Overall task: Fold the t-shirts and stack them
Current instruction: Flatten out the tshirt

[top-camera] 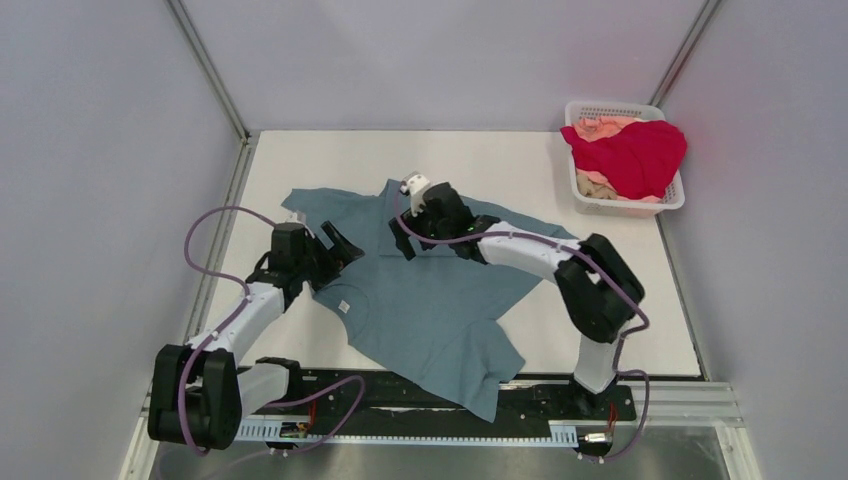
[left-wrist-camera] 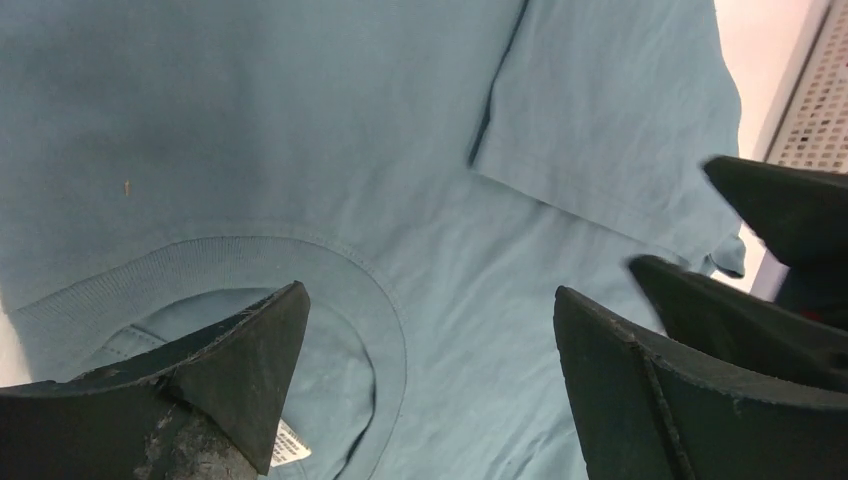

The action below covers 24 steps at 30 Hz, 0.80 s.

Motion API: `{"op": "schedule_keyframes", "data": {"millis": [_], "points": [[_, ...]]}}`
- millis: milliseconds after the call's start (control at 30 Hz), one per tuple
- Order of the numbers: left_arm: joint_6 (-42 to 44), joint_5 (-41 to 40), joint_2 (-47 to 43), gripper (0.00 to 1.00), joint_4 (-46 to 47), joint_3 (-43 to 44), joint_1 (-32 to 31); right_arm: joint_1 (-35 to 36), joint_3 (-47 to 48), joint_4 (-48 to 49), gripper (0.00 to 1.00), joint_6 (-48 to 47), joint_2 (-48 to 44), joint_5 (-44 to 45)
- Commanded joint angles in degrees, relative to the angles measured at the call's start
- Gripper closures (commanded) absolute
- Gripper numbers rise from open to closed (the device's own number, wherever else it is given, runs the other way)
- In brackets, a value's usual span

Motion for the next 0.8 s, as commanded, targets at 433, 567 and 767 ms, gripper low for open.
{"op": "schedule_keyframes", "data": {"millis": [433, 567, 767], "points": [[-3.6, -6.5, 3.1, 0.00, 2.4, -3.3, -0.3, 7.9, 23.1, -4.5, 0.16, -2.7, 26.8, 14.8], [-4.0, -8.3, 3.9, 0.00, 2.0, -3.6, -0.3, 7.9, 22.9, -4.7, 0.32, -1.4, 27.0, 18.2], [-4.5, -9.6, 5.9, 0.00, 0.7, -3.8, -0.3, 7.7, 24.1, -4.6, 0.43, 1.6, 26.0, 18.9]]}}
